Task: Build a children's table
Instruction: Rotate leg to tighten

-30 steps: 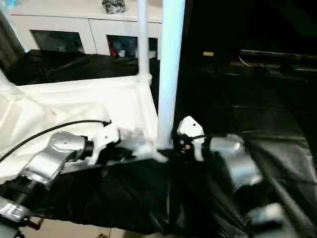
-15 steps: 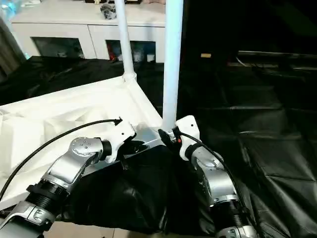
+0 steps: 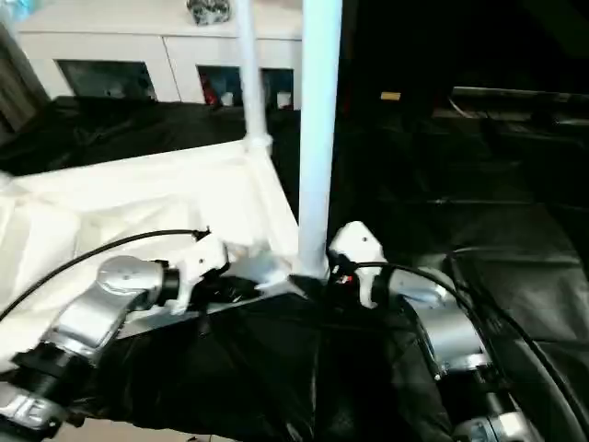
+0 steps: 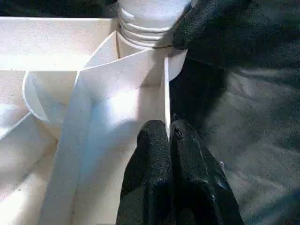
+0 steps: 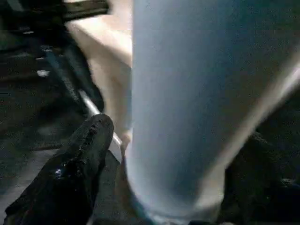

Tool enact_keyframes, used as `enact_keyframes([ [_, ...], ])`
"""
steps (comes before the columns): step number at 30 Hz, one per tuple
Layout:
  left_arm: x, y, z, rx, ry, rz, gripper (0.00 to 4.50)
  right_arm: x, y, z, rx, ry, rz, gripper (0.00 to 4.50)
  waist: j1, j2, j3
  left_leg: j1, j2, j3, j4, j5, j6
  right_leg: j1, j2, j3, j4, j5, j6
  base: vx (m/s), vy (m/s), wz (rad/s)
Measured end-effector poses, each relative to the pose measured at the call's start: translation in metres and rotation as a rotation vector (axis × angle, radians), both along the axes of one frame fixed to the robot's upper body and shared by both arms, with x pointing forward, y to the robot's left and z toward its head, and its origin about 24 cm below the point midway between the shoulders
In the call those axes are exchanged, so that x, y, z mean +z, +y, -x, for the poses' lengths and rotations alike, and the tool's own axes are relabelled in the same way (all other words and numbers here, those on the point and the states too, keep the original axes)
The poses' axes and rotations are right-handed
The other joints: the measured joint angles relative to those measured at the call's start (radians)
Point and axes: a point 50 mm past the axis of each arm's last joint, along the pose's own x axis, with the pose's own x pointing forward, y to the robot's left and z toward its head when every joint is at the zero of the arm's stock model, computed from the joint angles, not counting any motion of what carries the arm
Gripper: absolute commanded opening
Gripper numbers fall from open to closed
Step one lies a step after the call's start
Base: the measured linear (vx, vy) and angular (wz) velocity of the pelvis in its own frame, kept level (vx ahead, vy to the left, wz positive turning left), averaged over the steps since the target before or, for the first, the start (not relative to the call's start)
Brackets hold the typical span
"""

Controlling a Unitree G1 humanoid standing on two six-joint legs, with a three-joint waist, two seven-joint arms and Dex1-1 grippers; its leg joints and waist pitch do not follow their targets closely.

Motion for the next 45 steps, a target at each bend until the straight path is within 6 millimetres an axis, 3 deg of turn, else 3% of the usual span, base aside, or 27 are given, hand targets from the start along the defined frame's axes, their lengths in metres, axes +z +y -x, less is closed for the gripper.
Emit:
enact_keyframes([
  [10, 0.001, 0.017, 0.007, -0.076, 0.047, -0.019, 0.00, 0.007, -0.004, 0.004, 0.263, 0.061, 0.057, 3.73, 0.005, -0.018, 0.005, 0.000, 0.002, 0.001, 0.008, 0.000, 0.000, -0.001, 0.000, 0.000, 0.010, 0.000, 0.000, 0.000, 0.000, 0.00],
  [15, 0.003, 0.019, 0.010, -0.086, 0.057, -0.021, 0.00, 0.006, -0.001, 0.002, 0.302, 0.082, 0.070, 3.31, 0.003, -0.026, 0.009, 0.001, 0.003, 0.004, 0.008, 0.000, 0.000, 0.000, 0.000, 0.002, 0.013, 0.000, 0.000, 0.000, 0.000, 0.00],
  [20, 0.003, 0.021, 0.013, -0.101, 0.065, -0.024, 0.00, 0.005, -0.001, 0.002, 0.327, 0.093, 0.072, 2.80, 0.006, -0.028, 0.009, 0.002, 0.004, 0.005, 0.009, 0.000, 0.000, 0.000, 0.000, 0.002, 0.013, -0.001, -0.001, 0.000, 0.000, 0.00],
  [31, 0.001, 0.018, 0.014, -0.101, 0.061, -0.015, 0.00, 0.001, 0.000, 0.006, 0.329, 0.105, 0.060, 2.62, 0.010, -0.029, 0.008, 0.003, 0.004, 0.006, 0.009, 0.000, 0.000, 0.001, 0.000, 0.002, 0.016, -0.002, -0.003, 0.000, 0.000, 0.00],
  [33, -0.001, 0.010, 0.012, -0.077, 0.030, 0.008, 0.00, -0.004, -0.006, 0.010, 0.238, 0.126, 0.007, 2.62, 0.021, -0.028, 0.007, 0.006, 0.004, 0.007, 0.009, 0.000, 0.000, 0.004, -0.001, 0.003, 0.015, -0.002, -0.004, 0.000, 0.000, 0.00],
  [36, -0.003, 0.006, 0.008, -0.007, 0.003, 0.011, 0.00, -0.009, -0.005, 0.008, 0.097, 0.116, -0.029, 2.61, 0.021, -0.032, 0.007, 0.009, 0.006, 0.010, 0.009, 0.001, -0.002, 0.008, -0.001, 0.003, 0.016, -0.001, -0.005, 0.000, 0.000, 0.00],
  [41, -0.008, -0.006, 0.001, 0.140, -0.010, 0.008, 0.00, -0.020, 0.007, -0.002, -0.202, 0.076, -0.096, 2.61, -0.005, -0.032, 0.007, 0.018, 0.005, 0.011, 0.009, 0.000, -0.011, 0.014, -0.001, 0.004, 0.014, -0.003, -0.001, 0.000, 0.000, 0.00],
  [45, -0.012, -0.021, -0.003, 0.240, -0.025, 0.008, 0.00, -0.026, 0.019, -0.007, -0.419, 0.053, -0.116, 2.61, -0.009, -0.030, 0.005, 0.025, 0.005, 0.011, 0.004, 0.000, -0.011, 0.019, -0.001, 0.004, 0.008, -0.004, 0.002, 0.000, 0.000, 0.00],
])
